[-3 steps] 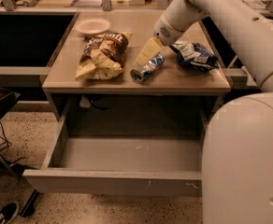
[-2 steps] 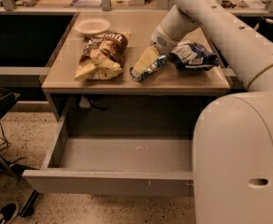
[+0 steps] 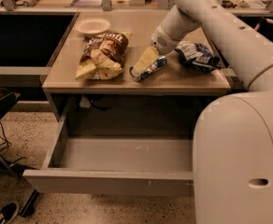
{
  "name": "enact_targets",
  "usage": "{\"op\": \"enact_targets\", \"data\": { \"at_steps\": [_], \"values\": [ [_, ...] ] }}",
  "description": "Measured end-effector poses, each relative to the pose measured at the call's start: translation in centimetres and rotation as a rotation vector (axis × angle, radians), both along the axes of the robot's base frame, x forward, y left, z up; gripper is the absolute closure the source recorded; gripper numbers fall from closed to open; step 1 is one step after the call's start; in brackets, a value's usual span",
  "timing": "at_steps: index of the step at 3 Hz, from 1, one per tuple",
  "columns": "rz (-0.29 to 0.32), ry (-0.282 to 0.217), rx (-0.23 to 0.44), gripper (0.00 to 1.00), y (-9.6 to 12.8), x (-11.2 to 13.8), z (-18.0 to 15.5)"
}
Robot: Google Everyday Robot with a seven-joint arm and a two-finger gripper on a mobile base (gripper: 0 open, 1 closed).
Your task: Place redbull can into top drawer
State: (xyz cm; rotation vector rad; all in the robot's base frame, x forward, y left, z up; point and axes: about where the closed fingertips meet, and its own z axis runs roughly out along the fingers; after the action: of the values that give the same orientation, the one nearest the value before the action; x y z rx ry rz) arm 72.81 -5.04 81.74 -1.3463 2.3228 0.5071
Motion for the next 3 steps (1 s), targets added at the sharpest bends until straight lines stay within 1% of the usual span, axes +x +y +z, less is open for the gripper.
{"op": "enact_targets", "data": {
  "at_steps": [2,3],
  "values": [
    [0.000,0.000,0.000,0.64,0.0,0.0,0.0],
    [-0.012,-0.045,-0.005,0.87,-0.3,-0.5,1.9]
  ]
}}
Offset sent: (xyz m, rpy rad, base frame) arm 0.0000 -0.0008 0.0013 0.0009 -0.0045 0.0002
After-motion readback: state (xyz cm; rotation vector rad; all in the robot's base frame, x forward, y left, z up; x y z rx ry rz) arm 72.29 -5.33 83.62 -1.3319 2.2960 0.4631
